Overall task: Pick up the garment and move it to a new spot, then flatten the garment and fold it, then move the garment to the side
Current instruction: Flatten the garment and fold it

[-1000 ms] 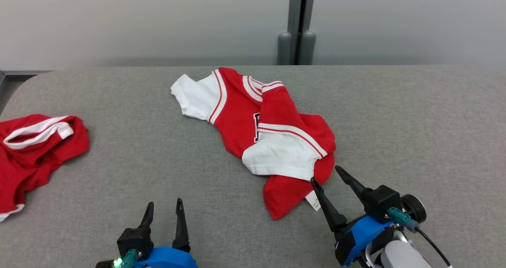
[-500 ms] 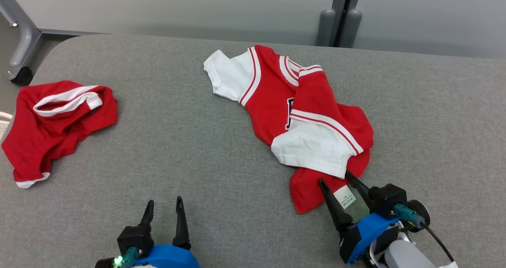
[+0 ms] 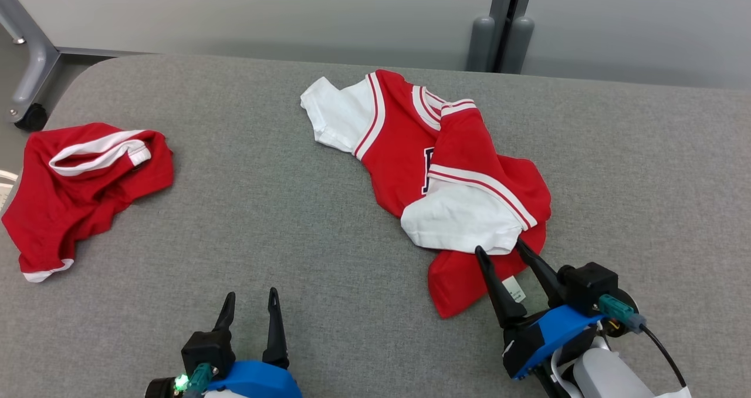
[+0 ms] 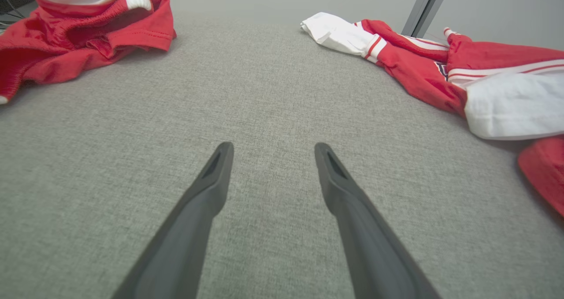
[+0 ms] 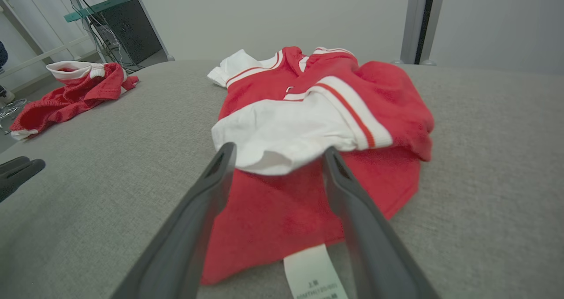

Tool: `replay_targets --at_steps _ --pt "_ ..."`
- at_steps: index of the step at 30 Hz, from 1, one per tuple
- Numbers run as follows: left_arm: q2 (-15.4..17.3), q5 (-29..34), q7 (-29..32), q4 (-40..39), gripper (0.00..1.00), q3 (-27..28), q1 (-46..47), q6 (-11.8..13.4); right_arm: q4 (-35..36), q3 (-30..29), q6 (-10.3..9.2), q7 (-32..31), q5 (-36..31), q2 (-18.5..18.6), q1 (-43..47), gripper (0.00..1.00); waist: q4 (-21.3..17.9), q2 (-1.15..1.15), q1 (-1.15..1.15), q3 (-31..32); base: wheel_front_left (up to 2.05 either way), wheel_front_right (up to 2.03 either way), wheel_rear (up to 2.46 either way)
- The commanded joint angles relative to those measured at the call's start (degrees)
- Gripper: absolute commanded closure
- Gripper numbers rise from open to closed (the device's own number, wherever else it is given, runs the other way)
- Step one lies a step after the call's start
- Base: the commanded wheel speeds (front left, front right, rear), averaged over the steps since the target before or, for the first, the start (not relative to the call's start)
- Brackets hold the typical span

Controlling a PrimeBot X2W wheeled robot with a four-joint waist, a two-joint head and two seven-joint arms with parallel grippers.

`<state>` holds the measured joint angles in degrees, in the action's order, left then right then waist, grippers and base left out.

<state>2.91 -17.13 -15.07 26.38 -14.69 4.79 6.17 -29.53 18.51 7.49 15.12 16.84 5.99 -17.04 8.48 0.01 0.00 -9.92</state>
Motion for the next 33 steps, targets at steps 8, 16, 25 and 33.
replay_targets --at_steps 8,16,25,33 --pt "0.0 0.1 -0.2 0.9 0.00 -0.2 0.0 0.1 -2.2 -0.2 0.01 0.0 -1.1 -0.2 -1.1 1.00 0.6 -0.01 0.00 0.3 0.00 0.00 0.00" --pt "0.0 -0.2 -0.2 1.5 0.00 0.2 -0.5 0.1 4.9 2.2 0.01 0.0 1.6 -1.6 -6.3 1.00 1.0 -0.01 0.00 1.1 0.00 0.00 0.00" --pt "0.0 -0.8 -0.2 2.5 0.00 -0.2 -1.9 -0.4 14.6 -3.9 0.01 0.0 11.9 -2.8 -14.7 1.00 1.4 -0.01 0.00 3.4 0.00 0.00 0.00" --pt "0.0 -0.7 -0.2 3.5 0.00 1.0 -2.7 -0.5 8.9 -28.0 0.01 0.0 6.9 -2.9 -12.6 1.00 -1.6 -0.01 0.00 3.1 0.00 0.00 0.00"
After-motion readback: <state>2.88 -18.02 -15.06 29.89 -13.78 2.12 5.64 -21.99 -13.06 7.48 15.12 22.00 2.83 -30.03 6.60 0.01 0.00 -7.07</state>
